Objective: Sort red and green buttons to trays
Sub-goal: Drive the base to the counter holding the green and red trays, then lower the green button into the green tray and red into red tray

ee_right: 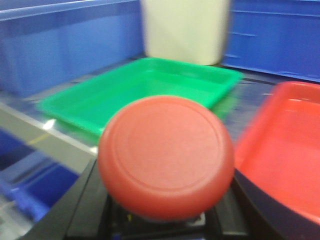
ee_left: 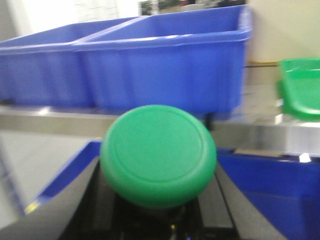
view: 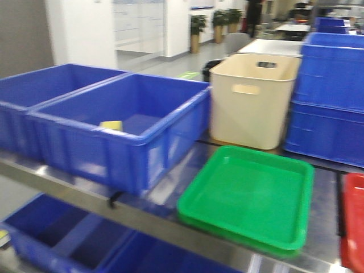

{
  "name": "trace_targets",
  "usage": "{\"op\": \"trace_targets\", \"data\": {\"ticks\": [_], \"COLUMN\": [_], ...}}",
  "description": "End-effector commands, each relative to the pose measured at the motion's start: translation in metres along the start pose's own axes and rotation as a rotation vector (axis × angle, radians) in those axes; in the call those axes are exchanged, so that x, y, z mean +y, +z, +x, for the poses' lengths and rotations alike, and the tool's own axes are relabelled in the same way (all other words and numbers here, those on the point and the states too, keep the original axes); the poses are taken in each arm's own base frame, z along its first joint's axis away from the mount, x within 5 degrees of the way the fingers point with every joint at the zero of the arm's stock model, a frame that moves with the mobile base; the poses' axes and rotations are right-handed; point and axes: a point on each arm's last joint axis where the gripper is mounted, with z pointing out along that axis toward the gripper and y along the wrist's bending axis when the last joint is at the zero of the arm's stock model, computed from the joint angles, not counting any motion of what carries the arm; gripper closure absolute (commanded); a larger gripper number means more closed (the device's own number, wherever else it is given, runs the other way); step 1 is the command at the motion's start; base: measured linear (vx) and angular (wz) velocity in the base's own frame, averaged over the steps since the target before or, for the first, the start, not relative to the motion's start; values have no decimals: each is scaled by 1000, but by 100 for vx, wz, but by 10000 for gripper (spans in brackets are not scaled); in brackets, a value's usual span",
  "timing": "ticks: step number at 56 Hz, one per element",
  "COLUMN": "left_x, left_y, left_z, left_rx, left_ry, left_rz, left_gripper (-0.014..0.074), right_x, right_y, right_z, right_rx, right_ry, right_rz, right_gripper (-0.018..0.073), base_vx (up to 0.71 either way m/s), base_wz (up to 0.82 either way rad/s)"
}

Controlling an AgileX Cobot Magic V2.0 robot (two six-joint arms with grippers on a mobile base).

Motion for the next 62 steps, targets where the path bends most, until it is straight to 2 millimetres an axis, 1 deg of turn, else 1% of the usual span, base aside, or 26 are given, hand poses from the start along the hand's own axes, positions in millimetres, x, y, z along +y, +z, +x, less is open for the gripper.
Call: {"op": "trace_targets", "data": {"ticks": [1,21,38,50,62], "left_x": [-3,-3,-3,-3,-3], "left_y": [-2,-2,-2,-2,-2], "left_z": [-16,-16,-16,-16,-16], "left_rx": [-95,-94,-94,-94,-94], "left_ry": [-10,-9,-9,-9,-9], "left_rz": [37,37,37,37,37], "left_gripper": [596,596,596,596,596], "right_x": [2,2,2,2,2], "right_y": [-1,-1,-1,-1,-1], "right_z": [-18,-19,-19,-19,-19], "right_rx": [-109,-113,-113,-113,-113], "right_ry": [-16,-16,-16,-16,-16], "right_rz": [-15,-16,-16,-16,-16], "right_gripper": [567,567,567,567,567], "base_vx": [18,16,16,16,9], "base_wz": [-71,-61,-50,-32,-11]}}
